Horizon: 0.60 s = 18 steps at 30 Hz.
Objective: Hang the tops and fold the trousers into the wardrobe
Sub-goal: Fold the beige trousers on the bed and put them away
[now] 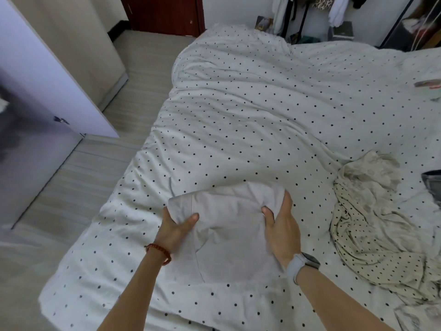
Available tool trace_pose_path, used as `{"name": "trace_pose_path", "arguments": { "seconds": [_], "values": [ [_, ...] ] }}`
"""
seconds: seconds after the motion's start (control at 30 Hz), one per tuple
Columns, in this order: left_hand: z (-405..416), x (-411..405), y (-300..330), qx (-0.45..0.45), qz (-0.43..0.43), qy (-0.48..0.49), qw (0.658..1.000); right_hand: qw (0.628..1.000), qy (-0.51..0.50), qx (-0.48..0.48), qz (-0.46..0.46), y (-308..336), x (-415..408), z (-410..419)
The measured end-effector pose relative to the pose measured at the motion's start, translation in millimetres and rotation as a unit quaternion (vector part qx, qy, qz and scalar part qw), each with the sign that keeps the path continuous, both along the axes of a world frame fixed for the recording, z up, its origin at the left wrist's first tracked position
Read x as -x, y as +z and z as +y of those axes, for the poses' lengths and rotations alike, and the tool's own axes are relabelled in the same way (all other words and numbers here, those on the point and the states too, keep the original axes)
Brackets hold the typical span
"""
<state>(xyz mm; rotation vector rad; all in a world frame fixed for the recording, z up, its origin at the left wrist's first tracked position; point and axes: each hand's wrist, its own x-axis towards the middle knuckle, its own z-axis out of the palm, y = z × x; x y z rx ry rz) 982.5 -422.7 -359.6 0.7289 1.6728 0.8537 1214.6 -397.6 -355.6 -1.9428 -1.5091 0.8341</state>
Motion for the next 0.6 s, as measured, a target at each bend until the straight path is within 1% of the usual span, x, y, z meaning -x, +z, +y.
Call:
{"name": "trace_pose_path", "arguments": {
  "seconds": [0.07, 0.17, 0.27, 0.37, 0.43, 0.53, 0.6],
  "values": [
    [-18, -12, 15, -0.024, 0.107, 0.108, 0.988, 0.999, 0.025, -0.03, 0.003, 18, 5, 1],
    [-48, -17, 61, -0.085, 0.184, 0.204, 0.958, 0.99, 0.107, -0.089, 0.022, 64, 24, -3],
    [-63, 1, 99, -0.116, 0.25, 0.239, 0.931, 0.975, 0.175, -0.127, 0.052, 99, 50, -3],
    [-87, 42, 146, -0.15, 0.307, 0.26, 0.903, 0.962, 0.209, -0.153, 0.082, 138, 94, -13],
    [-107, 75, 179, -0.179, 0.325, 0.278, 0.886, 0.952, 0.229, -0.175, 0.098, 167, 132, -23],
    [-135, 120, 217, -0.198, 0.348, 0.306, 0.864, 0.937, 0.259, -0.206, 0.114, 199, 190, -33],
    [-155, 162, 238, -0.212, 0.372, 0.336, 0.839, 0.92, 0.287, -0.232, 0.135, 220, 241, -42]
  ]
}}
